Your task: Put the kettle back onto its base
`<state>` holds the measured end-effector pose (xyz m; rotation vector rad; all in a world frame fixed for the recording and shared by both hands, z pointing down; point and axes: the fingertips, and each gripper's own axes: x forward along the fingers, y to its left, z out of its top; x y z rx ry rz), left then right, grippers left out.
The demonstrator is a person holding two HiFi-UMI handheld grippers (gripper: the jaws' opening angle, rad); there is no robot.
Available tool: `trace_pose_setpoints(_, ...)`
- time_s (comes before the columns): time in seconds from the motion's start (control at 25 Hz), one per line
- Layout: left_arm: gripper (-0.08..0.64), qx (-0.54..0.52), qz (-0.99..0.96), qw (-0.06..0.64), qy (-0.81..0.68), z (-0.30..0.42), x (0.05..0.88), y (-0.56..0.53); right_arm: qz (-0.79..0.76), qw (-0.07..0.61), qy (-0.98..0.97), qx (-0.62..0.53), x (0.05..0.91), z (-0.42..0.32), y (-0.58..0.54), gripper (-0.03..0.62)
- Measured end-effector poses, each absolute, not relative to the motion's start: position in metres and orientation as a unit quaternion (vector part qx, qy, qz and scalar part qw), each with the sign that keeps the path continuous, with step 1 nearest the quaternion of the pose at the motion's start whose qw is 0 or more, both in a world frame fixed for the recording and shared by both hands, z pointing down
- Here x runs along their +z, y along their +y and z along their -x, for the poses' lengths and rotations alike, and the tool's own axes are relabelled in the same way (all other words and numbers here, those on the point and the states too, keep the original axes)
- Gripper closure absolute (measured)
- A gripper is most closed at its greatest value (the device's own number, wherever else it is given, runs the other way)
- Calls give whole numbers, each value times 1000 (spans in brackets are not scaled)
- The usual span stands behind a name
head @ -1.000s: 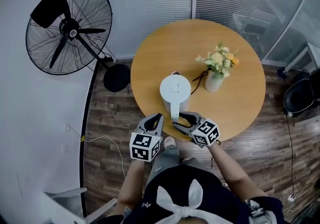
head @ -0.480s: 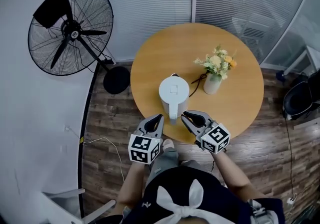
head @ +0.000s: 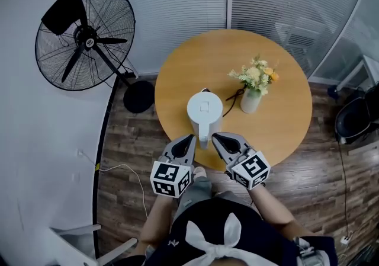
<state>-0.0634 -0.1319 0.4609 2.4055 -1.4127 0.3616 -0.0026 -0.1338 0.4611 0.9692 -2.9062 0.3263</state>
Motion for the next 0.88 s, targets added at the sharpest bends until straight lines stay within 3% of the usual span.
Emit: trace_pose_setpoints(0.88,534,113,-838,157,-510,60,449,-116,-325,37,-936,129,454,0,-118,569)
